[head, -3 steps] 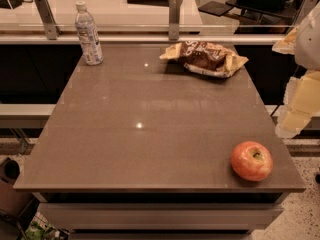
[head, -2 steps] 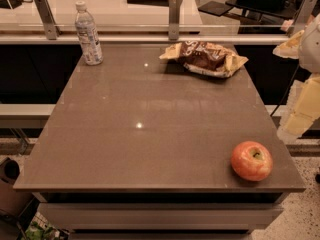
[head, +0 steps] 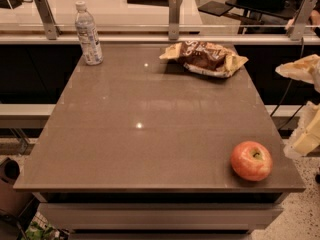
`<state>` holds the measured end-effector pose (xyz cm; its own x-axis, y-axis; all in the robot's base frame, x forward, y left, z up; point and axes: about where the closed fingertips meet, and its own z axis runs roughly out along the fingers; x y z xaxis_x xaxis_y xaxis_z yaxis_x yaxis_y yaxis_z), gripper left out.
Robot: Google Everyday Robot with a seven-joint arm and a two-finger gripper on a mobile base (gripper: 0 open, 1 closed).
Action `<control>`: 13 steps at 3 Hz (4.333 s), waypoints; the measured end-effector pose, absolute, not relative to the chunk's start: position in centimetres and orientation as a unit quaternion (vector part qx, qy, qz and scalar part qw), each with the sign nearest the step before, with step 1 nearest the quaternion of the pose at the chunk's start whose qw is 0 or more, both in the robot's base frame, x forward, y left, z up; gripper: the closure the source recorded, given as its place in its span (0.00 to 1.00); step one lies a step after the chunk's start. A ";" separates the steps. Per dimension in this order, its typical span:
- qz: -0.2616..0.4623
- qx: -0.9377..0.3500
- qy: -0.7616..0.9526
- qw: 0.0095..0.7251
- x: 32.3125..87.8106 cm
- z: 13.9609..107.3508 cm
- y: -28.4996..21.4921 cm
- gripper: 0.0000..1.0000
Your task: Move apple near blue plastic bottle
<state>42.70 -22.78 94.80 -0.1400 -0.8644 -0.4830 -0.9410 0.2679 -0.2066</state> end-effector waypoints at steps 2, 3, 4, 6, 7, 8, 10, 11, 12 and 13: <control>0.151 -0.587 0.729 0.317 42.0 90.9 -21.6 0.00; 0.177 -0.578 0.720 0.341 42.3 88.7 -20.7 0.00; 0.197 -0.567 0.714 0.359 42.3 86.9 -20.3 0.00; 0.229 -0.538 0.716 0.382 40.6 83.9 -21.9 0.00; 0.243 -0.529 0.714 0.389 39.7 83.2 -22.5 0.20; 0.242 -0.531 0.713 0.388 39.8 83.3 -22.3 0.41; 0.243 -0.534 0.711 0.387 39.8 83.4 -22.0 0.88; 0.243 -0.535 0.711 0.387 39.8 83.4 -21.8 0.89; 0.243 -0.537 0.710 0.386 39.8 83.5 -21.6 0.65; 0.243 -0.538 0.709 0.386 39.8 83.6 -21.5 0.44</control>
Offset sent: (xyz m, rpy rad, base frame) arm -0.0075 0.0184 -0.0634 0.3011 0.0095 0.0570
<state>39.76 -21.45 83.60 -0.1226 -0.5752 -0.8088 -0.9503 0.3030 -0.0714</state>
